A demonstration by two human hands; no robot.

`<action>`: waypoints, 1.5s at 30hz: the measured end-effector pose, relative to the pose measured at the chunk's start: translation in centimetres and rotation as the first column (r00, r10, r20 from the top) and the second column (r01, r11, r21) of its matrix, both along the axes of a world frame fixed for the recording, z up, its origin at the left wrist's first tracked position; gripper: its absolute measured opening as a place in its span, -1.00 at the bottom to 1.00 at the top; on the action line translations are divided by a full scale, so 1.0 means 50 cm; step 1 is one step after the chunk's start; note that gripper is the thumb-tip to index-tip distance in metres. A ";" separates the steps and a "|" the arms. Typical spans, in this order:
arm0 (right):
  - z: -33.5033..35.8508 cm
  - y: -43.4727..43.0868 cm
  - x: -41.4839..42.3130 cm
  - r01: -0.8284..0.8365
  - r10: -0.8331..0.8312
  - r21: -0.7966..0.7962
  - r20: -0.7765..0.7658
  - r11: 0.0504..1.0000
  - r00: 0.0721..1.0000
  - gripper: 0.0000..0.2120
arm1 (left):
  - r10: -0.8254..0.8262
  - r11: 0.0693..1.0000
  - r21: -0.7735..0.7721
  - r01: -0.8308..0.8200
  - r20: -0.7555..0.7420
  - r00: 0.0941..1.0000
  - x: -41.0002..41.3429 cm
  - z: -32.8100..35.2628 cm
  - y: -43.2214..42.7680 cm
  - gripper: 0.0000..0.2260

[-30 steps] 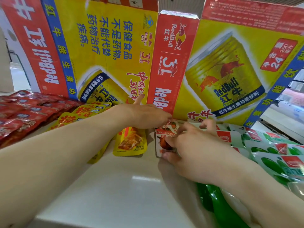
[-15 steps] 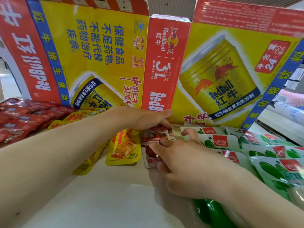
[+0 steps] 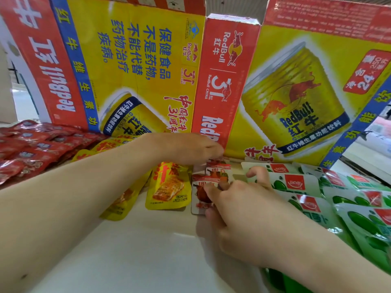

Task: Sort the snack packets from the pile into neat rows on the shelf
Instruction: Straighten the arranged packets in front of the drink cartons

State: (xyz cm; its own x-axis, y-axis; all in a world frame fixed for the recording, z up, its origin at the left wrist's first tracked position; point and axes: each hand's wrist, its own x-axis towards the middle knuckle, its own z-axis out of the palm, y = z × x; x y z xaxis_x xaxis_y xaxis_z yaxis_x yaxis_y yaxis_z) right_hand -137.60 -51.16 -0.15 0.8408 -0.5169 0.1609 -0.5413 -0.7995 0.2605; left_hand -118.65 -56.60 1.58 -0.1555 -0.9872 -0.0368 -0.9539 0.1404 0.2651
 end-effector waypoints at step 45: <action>-0.008 -0.011 -0.005 0.178 -0.177 -0.124 0.016 0.976 0.984 -0.64 | -0.016 0.999 -0.042 0.033 0.346 0.938 0.036 -0.029 0.015 -0.59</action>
State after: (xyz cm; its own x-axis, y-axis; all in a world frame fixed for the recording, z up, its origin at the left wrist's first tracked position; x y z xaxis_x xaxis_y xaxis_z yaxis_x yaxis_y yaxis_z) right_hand -137.87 -51.72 -0.53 0.7364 -0.6337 0.2370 -0.6732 -0.6517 0.3493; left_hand -116.86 -55.87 0.13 -0.1655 -0.9851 -0.0468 -0.9818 0.1690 -0.0870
